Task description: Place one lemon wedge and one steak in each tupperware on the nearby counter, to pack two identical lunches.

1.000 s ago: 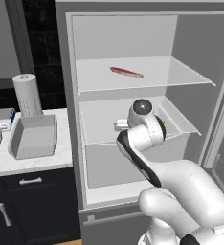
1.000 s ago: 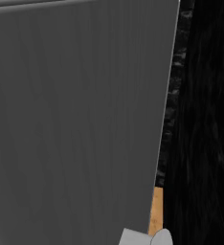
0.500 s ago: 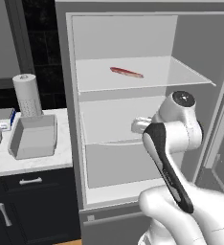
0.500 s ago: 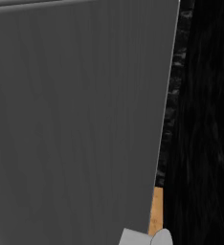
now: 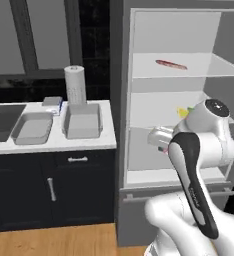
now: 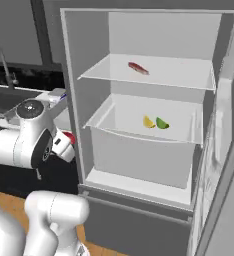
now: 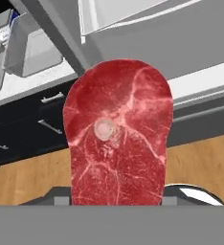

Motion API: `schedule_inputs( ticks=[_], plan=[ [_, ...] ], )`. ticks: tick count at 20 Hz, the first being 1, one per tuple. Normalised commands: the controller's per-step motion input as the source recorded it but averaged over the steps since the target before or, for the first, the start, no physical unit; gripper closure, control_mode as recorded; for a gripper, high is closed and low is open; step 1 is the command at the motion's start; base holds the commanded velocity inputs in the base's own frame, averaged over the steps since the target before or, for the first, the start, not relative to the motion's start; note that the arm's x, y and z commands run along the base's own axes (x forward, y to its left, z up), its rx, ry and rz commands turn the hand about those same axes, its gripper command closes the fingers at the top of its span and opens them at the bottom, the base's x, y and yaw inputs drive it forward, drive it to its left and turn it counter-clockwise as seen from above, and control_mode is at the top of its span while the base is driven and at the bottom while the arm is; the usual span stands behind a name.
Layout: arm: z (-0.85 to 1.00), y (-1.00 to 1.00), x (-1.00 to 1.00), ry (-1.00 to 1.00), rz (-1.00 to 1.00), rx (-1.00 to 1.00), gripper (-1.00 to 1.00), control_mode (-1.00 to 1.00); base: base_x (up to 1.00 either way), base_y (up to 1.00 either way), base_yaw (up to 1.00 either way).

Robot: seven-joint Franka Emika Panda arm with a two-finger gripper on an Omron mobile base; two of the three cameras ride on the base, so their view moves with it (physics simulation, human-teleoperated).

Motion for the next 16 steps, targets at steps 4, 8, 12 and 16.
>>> schedule_inputs(
  ticks=[4,8,12,16],
  plan=[
    [0.00,0.00,0.00,0.00,0.00,0.00,1.00,1.00,0.34,1.00,0.21],
    [0.00,0.00,0.00,0.00,0.00,0.00,1.00,1.00,0.95,0.91,0.08],
    [0.00,0.00,0.00,0.00,0.00,0.00,1.00,1.00,1.00,0.01,-0.29],
    [-0.04,-0.08,0.25,0.04,-0.03,0.00,1.00,-1.00,0.75,-0.24,-0.22]
  ],
)
